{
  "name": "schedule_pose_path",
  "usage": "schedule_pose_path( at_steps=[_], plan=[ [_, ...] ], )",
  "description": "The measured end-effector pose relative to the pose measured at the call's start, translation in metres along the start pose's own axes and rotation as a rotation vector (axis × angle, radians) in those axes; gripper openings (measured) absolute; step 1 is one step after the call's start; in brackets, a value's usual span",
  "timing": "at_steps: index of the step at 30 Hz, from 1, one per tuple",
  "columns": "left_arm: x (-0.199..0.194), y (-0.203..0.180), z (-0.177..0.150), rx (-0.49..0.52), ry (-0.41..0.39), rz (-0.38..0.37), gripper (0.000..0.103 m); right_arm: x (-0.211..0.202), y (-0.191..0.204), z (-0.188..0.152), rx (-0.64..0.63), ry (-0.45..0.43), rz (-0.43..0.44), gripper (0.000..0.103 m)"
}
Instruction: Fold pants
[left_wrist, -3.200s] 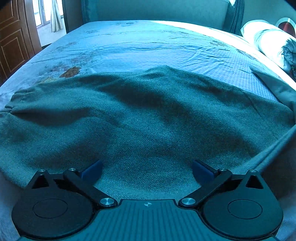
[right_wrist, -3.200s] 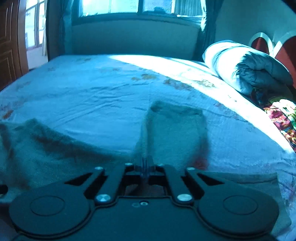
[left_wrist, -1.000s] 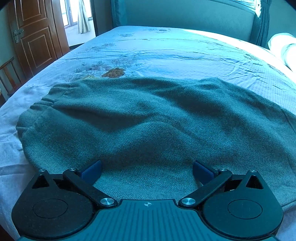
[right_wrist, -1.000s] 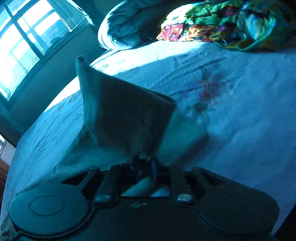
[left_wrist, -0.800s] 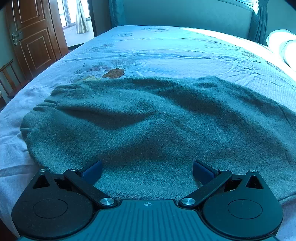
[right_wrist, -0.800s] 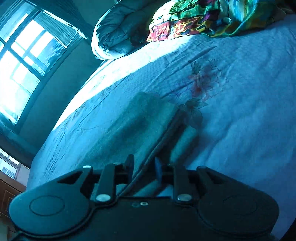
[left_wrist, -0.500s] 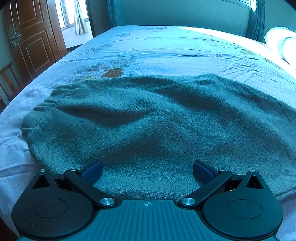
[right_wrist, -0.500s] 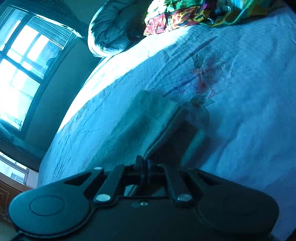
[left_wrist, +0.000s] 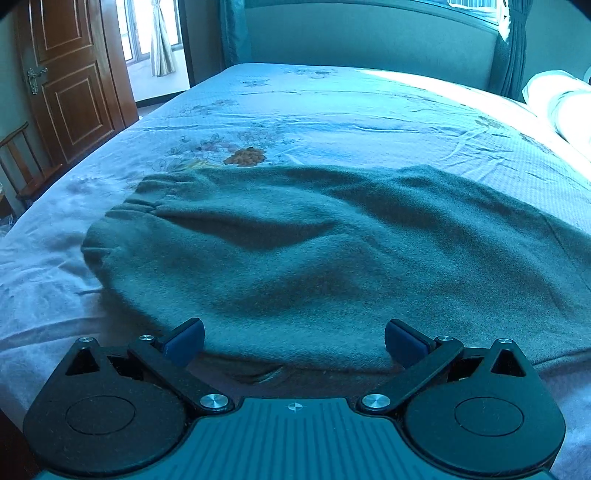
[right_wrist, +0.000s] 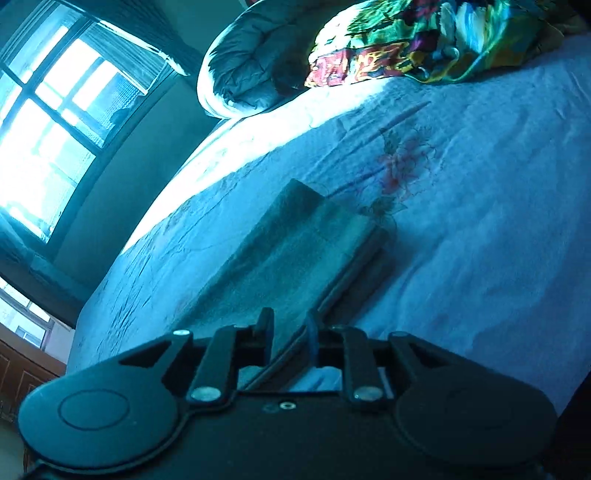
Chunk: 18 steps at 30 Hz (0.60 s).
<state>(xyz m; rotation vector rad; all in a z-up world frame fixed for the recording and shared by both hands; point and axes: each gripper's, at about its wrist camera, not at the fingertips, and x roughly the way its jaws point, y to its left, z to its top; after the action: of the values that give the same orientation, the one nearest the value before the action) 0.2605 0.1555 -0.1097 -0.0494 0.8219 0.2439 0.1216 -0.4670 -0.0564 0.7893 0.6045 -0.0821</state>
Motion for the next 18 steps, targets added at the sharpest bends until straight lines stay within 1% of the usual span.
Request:
schedule_pose_path(
  at_steps=[1,4,5,6,8,11,12,14,15,16,17,18],
  plan=[
    [-0.003,0.006,-0.003,-0.013,-0.006,-0.004,0.103,0.007,0.017,-0.011,-0.036,0.05,0.053,0.012],
    [-0.009,0.019,-0.01,-0.047,-0.003,-0.007,0.103,0.039,0.072,-0.05,-0.138,0.202,0.174,0.012],
    [-0.01,0.022,-0.013,-0.05,0.004,-0.002,0.103,0.048,0.083,-0.061,-0.138,0.238,0.202,0.012],
    [-0.011,0.025,-0.014,-0.055,0.009,0.001,0.103,0.062,0.094,-0.074,-0.111,0.291,0.234,0.012],
    [-0.014,0.034,-0.017,-0.075,0.008,0.009,0.103,0.081,0.106,-0.092,-0.062,0.357,0.263,0.012],
    [-0.02,0.045,-0.018,-0.094,-0.004,0.011,0.103,0.1,0.109,-0.103,0.003,0.411,0.258,0.012],
    [-0.022,0.049,-0.019,-0.097,-0.005,0.013,0.103,0.103,0.108,-0.104,0.022,0.425,0.24,0.011],
    [-0.022,0.054,-0.02,-0.104,-0.004,0.013,0.103,0.106,0.106,-0.104,0.068,0.432,0.247,0.011],
    [-0.022,0.056,-0.021,-0.108,-0.003,0.011,0.103,0.107,0.106,-0.102,0.072,0.431,0.251,0.01],
    [-0.021,0.057,-0.021,-0.112,0.0,0.009,0.103,0.11,0.106,-0.1,0.073,0.429,0.236,0.007],
    [-0.019,0.057,-0.021,-0.116,0.003,0.007,0.103,0.112,0.104,-0.102,0.104,0.443,0.22,0.005],
    [-0.018,0.056,-0.021,-0.12,0.003,0.004,0.103,0.112,0.102,-0.102,0.139,0.459,0.215,0.005]
  ],
)
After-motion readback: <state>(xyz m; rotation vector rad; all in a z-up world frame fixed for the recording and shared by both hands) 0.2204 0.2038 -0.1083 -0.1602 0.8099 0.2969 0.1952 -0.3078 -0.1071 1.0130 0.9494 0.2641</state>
